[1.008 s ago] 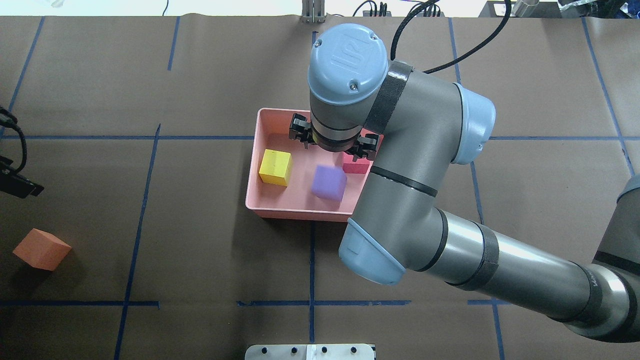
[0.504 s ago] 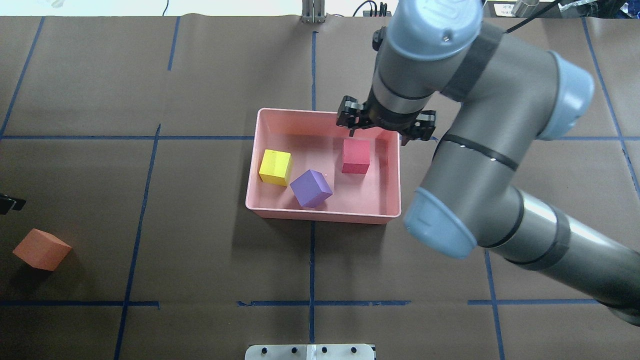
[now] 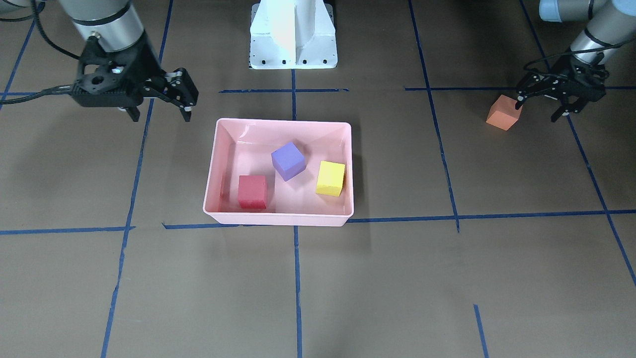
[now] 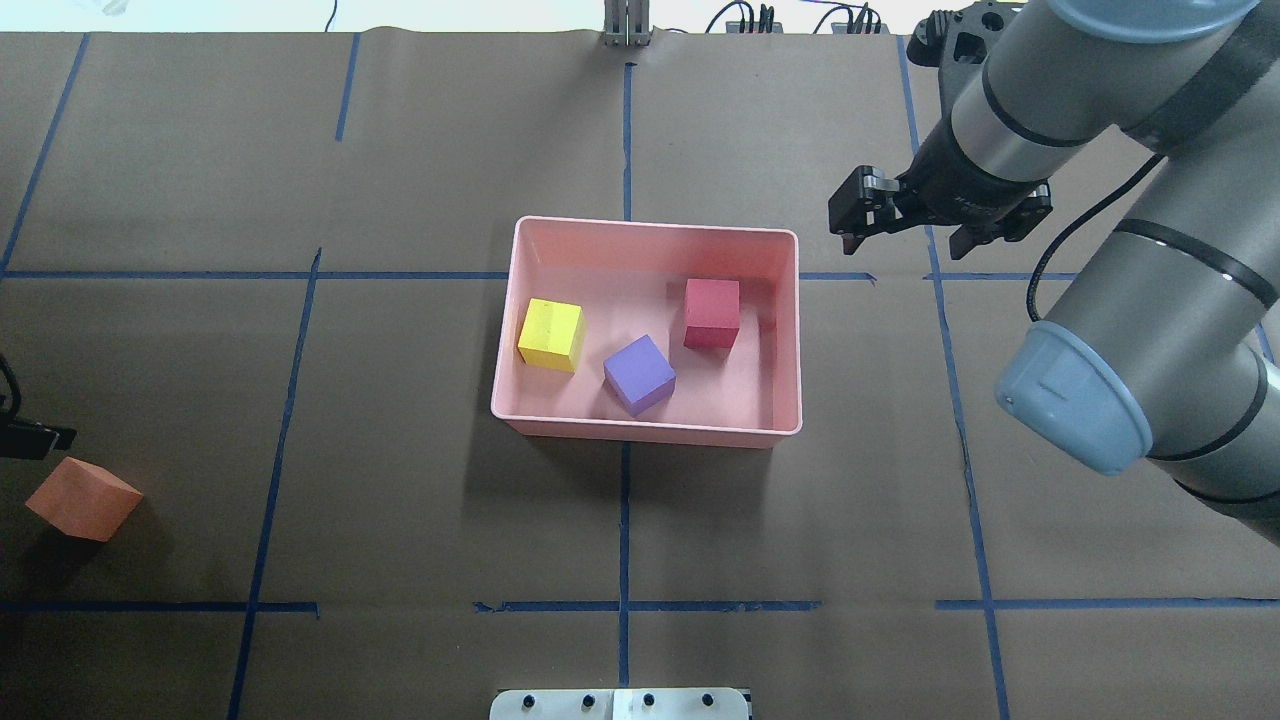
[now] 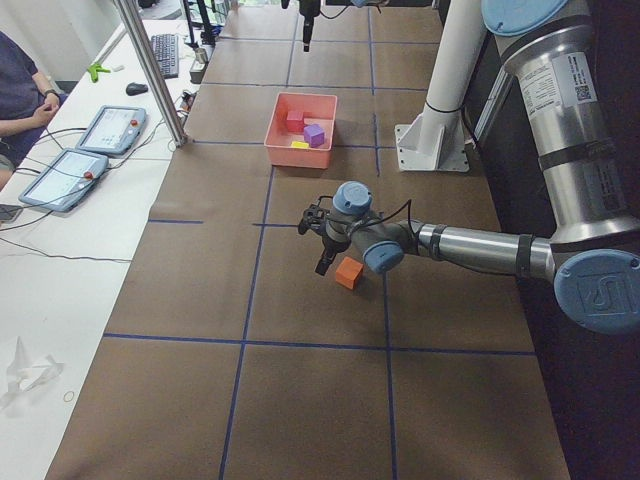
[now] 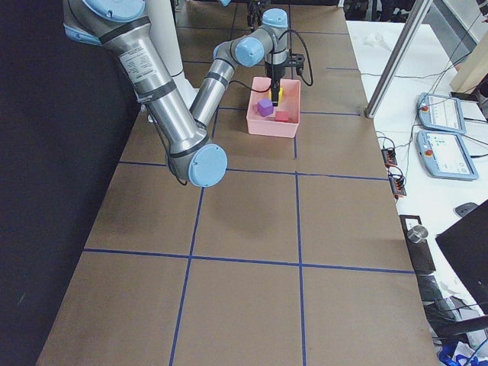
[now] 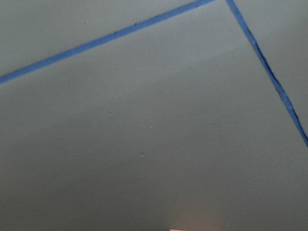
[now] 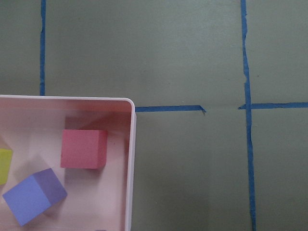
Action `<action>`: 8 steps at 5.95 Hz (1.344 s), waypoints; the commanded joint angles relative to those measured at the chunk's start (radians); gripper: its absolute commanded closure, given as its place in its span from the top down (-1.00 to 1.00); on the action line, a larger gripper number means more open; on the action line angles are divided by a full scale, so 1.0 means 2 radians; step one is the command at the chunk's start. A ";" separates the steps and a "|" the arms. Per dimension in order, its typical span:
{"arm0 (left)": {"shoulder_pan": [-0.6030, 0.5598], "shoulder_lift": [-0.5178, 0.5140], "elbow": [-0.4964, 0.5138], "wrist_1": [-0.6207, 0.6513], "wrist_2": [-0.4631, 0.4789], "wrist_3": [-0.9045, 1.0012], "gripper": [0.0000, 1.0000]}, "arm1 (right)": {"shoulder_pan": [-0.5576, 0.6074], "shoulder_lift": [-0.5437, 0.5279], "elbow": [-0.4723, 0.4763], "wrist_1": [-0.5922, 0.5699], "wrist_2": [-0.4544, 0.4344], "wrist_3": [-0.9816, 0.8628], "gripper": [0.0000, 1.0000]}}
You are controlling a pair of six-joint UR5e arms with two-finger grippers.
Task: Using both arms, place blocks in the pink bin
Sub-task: 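Withdraw the right gripper while the left gripper reaches for the orange cube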
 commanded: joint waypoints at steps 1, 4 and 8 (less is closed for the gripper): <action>0.039 0.002 0.033 -0.044 0.026 -0.028 1.00 | 0.007 -0.019 0.007 0.003 0.003 -0.024 1.00; 0.051 0.000 0.036 -0.044 0.007 -0.048 1.00 | 0.006 -0.026 0.007 0.004 0.002 -0.024 1.00; 0.097 -0.004 0.057 -0.041 0.008 -0.070 1.00 | 0.006 -0.031 0.006 0.004 0.000 -0.024 1.00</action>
